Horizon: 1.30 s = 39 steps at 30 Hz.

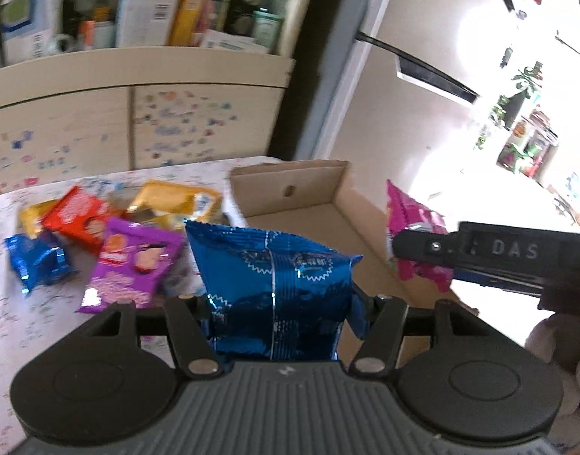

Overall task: Organize snacks
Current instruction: 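Carry both bags over the cardboard box and open both tools to drop them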

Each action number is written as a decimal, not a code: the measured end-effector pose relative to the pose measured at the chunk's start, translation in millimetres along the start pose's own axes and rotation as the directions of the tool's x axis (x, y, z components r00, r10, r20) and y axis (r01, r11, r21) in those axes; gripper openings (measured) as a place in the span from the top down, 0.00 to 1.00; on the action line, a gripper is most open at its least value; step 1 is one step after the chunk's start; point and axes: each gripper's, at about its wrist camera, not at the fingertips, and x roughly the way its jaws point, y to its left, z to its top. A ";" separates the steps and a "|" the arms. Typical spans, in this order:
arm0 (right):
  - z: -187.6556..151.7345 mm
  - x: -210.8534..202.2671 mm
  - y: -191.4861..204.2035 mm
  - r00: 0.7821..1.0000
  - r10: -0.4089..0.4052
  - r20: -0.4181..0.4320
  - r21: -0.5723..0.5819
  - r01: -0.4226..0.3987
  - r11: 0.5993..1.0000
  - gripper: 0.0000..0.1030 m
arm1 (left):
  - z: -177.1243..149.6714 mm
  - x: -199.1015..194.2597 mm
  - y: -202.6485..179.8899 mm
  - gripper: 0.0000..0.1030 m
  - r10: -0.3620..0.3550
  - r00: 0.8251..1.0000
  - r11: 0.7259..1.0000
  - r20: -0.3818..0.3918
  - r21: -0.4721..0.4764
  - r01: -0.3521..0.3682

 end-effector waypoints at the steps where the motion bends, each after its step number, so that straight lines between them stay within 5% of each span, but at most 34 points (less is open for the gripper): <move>1: 0.4 -1.3 -4.1 1.000 -0.007 0.002 0.016 0.007 1.000 0.46 | 0.3 3.8 -4.5 0.41 -0.009 1.000 1.000 -0.006 0.003 0.009; 16: 5.9 -1.2 -29.3 0.998 -0.065 -0.009 0.170 0.066 0.983 0.44 | 2.0 48.1 -42.5 0.40 -0.055 0.996 0.997 -0.074 0.042 0.058; 21: 5.9 0.9 -34.4 0.997 -0.074 -0.021 0.220 0.076 0.972 0.35 | 1.6 49.9 -47.4 0.18 -0.037 0.997 0.997 -0.063 0.071 0.041; 25: 5.6 0.1 -34.0 0.997 -0.070 -0.016 0.233 0.071 0.970 0.32 | 3.6 44.4 -48.0 0.13 -0.019 0.998 0.994 -0.053 0.105 0.025; 39: 4.6 7.6 -13.2 0.999 0.040 -0.024 0.176 -0.036 0.984 0.24 | 7.6 20.9 15.3 0.07 -0.002 0.997 0.999 -0.083 0.034 0.004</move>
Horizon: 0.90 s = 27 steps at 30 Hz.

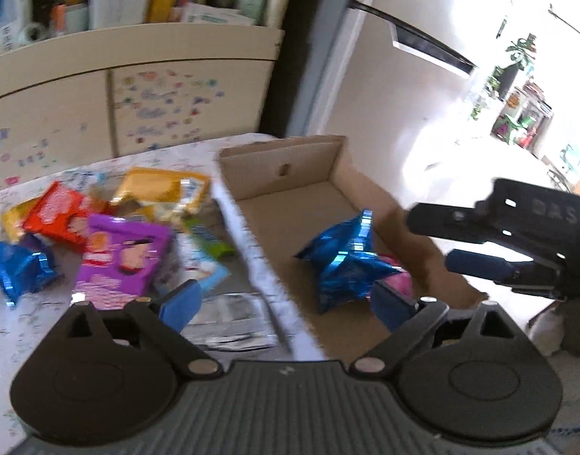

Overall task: Organize snacks
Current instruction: 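Carry both bags over the cardboard box and open both tools to drop them, then grasp the purple snack bag with the left tool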

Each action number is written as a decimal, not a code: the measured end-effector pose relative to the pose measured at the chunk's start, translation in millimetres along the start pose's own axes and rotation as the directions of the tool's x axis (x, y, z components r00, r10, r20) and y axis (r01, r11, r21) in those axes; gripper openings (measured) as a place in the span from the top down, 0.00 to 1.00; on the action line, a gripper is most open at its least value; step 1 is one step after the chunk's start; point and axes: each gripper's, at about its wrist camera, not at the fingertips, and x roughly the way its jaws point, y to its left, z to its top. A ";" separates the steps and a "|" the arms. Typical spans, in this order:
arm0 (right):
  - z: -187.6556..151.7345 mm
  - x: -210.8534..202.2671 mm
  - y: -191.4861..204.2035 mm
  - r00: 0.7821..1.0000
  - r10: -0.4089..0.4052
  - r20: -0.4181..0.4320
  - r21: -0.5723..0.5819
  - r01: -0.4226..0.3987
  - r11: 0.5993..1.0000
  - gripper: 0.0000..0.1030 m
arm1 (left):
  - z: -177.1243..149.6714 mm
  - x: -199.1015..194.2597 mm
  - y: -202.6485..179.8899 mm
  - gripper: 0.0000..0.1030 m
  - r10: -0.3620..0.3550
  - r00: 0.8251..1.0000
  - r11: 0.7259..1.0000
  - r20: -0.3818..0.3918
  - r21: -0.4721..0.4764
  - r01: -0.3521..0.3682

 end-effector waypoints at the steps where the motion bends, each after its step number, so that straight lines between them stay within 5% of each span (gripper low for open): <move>1: -0.6 0.5 1.8 1.000 0.007 -0.003 -0.007 -0.007 1.000 0.24 | 0.0 -2.9 8.2 0.07 0.013 1.000 1.000 0.003 -0.007 -0.013; 17: -24.0 22.1 39.8 0.987 0.110 -0.117 -0.128 -0.125 0.984 0.23 | -7.9 -21.1 108.5 0.06 0.172 0.984 0.981 -0.039 -0.084 -0.174; 27: -34.6 35.9 42.8 0.960 0.185 -0.211 -0.054 -0.201 0.978 0.23 | -10.7 16.5 121.9 0.06 0.144 0.988 0.987 -0.063 -0.061 -0.148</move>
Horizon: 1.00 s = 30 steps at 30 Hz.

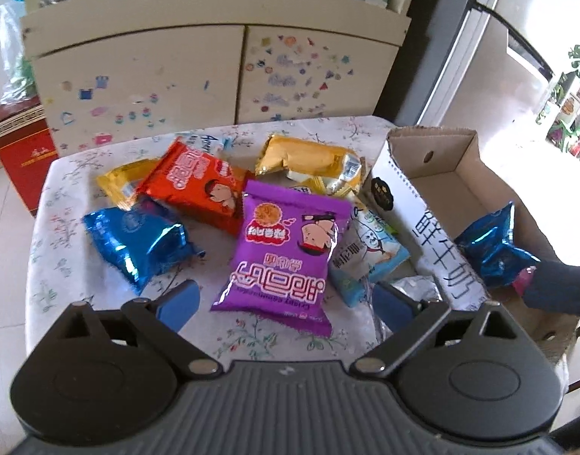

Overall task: Organize snacks
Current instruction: 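Grasp the purple snack bag with the left tool, then hold the purple bag in the left tool while the right tool grasps the silver foil bag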

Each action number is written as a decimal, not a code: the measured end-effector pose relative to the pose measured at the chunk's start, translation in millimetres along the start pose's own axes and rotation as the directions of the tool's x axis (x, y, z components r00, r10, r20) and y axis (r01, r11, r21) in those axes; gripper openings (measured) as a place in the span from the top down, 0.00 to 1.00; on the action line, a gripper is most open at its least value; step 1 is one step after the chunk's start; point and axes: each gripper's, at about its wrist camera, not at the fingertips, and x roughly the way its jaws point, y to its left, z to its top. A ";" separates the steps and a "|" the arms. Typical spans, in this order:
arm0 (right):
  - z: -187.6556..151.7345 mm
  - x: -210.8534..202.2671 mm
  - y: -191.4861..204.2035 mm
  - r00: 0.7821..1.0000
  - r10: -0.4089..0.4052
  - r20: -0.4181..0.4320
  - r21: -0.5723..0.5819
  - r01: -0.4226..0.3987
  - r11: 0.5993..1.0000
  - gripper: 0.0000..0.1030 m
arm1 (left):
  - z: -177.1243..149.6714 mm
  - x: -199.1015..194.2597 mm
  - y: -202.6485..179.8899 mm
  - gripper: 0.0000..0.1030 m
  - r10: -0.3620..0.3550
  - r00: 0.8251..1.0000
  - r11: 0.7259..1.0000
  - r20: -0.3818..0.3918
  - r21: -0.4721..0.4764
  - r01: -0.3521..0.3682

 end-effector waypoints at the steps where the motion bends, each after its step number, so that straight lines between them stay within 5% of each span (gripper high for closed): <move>1: -0.4 1.0 -0.3 1.000 0.003 -0.006 0.005 -0.003 1.000 0.23 | 1.4 5.9 0.4 0.06 0.000 1.000 1.000 -0.003 -0.001 0.000; 11: -15.8 10.9 10.6 0.999 0.004 -0.044 0.004 -0.003 1.000 0.22 | 10.4 55.2 -8.3 0.07 0.039 0.999 0.988 -0.024 0.151 -0.035; 16: -31.3 22.5 13.1 0.997 -0.048 -0.066 0.053 0.051 0.997 0.22 | 11.3 73.9 -4.9 0.17 0.039 0.998 0.983 -0.057 0.182 -0.028; 20: -44.9 36.8 16.8 0.993 -0.085 -0.085 0.108 0.094 0.990 0.22 | 12.1 80.0 2.5 0.33 0.030 0.995 0.987 -0.097 0.162 -0.014; 30: -60.0 62.5 19.4 0.979 -0.200 -0.027 0.342 0.197 0.919 0.13 | 14.5 62.0 28.9 0.38 0.044 0.994 0.995 -0.104 0.088 -0.035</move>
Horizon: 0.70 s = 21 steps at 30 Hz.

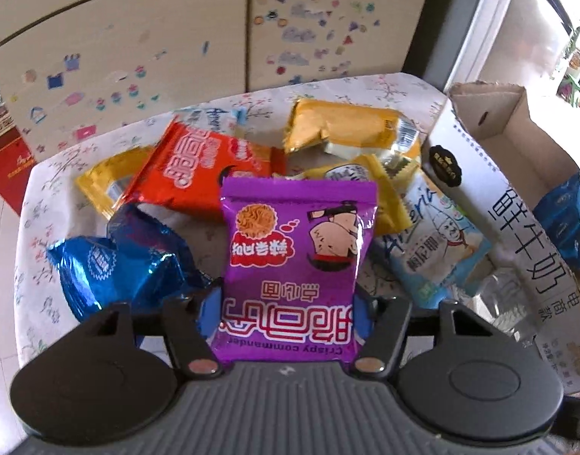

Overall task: Organize snacks
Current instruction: 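Hold the purple bag in the left tool while the right tool grasps the silver foil bag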

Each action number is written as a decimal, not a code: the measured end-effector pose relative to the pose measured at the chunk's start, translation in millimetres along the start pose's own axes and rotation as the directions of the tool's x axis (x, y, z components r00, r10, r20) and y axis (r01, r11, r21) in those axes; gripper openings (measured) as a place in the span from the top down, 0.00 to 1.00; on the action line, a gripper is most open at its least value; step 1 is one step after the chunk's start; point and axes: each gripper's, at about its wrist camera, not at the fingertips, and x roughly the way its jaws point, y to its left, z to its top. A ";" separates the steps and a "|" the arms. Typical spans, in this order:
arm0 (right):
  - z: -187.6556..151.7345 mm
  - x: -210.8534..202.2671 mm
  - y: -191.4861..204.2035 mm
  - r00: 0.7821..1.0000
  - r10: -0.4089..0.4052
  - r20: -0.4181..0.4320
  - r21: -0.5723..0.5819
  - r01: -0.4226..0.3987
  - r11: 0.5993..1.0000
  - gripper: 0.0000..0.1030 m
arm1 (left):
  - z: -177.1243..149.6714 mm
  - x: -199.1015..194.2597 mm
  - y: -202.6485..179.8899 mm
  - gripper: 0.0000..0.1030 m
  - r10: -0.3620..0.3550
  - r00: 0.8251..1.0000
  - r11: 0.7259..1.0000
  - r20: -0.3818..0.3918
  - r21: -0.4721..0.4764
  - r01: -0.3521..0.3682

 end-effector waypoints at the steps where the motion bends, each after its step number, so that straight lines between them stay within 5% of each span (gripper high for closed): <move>1: 0.5 2.6 0.2 1.000 -0.014 0.012 0.037 0.014 0.999 0.12 | -1.5 -0.9 2.2 0.38 0.001 1.000 1.000 0.001 -0.002 -0.001; 7: 3.1 26.4 6.9 0.984 -0.154 0.092 0.213 0.132 0.968 0.12 | -7.8 -6.1 13.4 0.38 0.001 1.000 1.000 -0.003 -0.014 -0.001; 18: 17.1 55.6 32.8 0.907 -0.346 0.238 0.235 0.292 0.927 0.12 | -14.7 -8.0 18.1 0.38 -0.008 1.000 1.000 -0.011 -0.003 0.008; 21: 15.7 59.0 38.4 0.889 -0.369 0.269 0.192 0.326 0.926 0.19 | -15.1 -8.4 18.1 0.38 -0.010 1.000 1.000 -0.015 -0.007 0.010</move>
